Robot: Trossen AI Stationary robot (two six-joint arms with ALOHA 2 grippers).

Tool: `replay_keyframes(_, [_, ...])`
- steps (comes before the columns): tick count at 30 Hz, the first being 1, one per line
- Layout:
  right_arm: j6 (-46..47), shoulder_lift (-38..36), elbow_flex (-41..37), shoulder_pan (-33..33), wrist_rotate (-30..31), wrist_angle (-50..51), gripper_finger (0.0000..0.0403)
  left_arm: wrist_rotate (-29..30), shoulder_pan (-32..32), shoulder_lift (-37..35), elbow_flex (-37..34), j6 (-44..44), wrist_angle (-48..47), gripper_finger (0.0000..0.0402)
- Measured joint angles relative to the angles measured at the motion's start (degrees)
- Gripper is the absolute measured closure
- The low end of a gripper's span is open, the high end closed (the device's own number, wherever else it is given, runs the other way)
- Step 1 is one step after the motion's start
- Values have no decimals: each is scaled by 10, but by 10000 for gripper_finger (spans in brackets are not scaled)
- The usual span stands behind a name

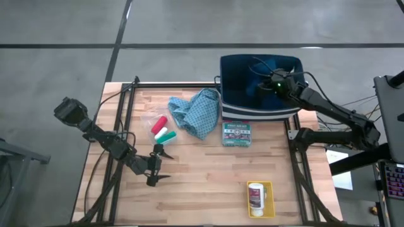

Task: Pick & place medical supplies in basket/bin
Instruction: Put the blue patient gown into the blue bin

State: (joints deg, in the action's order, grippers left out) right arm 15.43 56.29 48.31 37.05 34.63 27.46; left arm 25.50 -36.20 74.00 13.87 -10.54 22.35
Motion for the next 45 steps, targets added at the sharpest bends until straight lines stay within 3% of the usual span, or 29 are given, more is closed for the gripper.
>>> replay_keyframes(5, [41, 27, 0, 27, -87, 6, 293, 0, 0, 0, 0, 0, 0, 3])
replay_keyframes(14, [54, 80, 1, 43, -104, 12, 284, 0, 0, 0, 0, 0, 0, 3])
replay_keyframes(21, [80, 122, 1, 54, -181, 11, 284, 0, 0, 0, 0, 0, 0, 3])
replay_keyframes(31, [93, 159, 1, 67, -196, 10, 280, 0, 0, 0, 0, 0, 0, 3])
replay_keyframes(40, [114, 167, 1, 69, -260, 10, 274, 0, 0, 0, 0, 0, 0, 3])
replay_keyframes(45, [116, 167, 1, 69, -262, 11, 277, 0, 0, 0, 0, 0, 0, 3])
